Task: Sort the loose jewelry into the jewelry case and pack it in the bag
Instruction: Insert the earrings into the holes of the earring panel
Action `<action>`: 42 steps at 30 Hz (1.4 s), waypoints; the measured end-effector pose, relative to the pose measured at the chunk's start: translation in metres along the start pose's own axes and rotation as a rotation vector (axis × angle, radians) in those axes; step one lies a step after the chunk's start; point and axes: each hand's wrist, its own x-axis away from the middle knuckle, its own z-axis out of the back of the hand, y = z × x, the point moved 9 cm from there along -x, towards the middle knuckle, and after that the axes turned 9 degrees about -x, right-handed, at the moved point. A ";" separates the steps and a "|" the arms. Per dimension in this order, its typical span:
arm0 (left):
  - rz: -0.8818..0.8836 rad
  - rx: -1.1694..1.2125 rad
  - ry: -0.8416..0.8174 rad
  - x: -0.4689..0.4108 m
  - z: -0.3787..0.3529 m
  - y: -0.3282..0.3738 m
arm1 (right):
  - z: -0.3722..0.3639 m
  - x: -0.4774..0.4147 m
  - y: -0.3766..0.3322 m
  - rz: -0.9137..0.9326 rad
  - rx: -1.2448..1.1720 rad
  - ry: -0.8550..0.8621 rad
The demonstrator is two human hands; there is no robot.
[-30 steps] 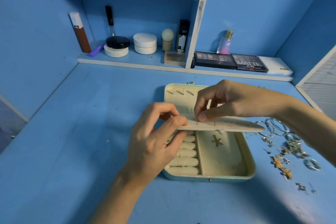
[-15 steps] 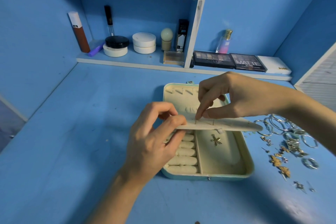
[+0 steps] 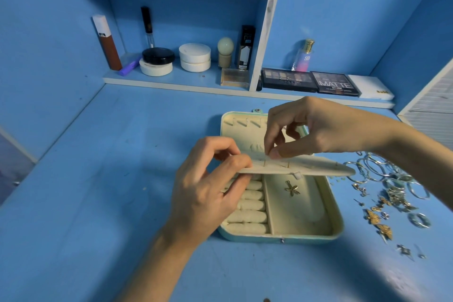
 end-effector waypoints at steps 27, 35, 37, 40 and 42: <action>-0.005 -0.014 -0.003 0.000 0.000 -0.001 | -0.011 -0.003 -0.009 -0.126 -0.108 -0.124; 0.004 -0.010 -0.007 0.000 0.000 -0.001 | -0.012 -0.004 -0.016 -0.128 -0.068 -0.145; 0.005 -0.010 -0.010 0.000 0.000 -0.001 | -0.013 -0.004 -0.019 -0.125 -0.051 -0.154; 0.005 -0.012 -0.012 0.001 -0.001 -0.001 | -0.014 -0.006 -0.023 -0.117 0.006 -0.172; 0.009 -0.004 -0.013 0.001 -0.002 -0.001 | -0.016 -0.008 -0.027 -0.107 0.071 -0.192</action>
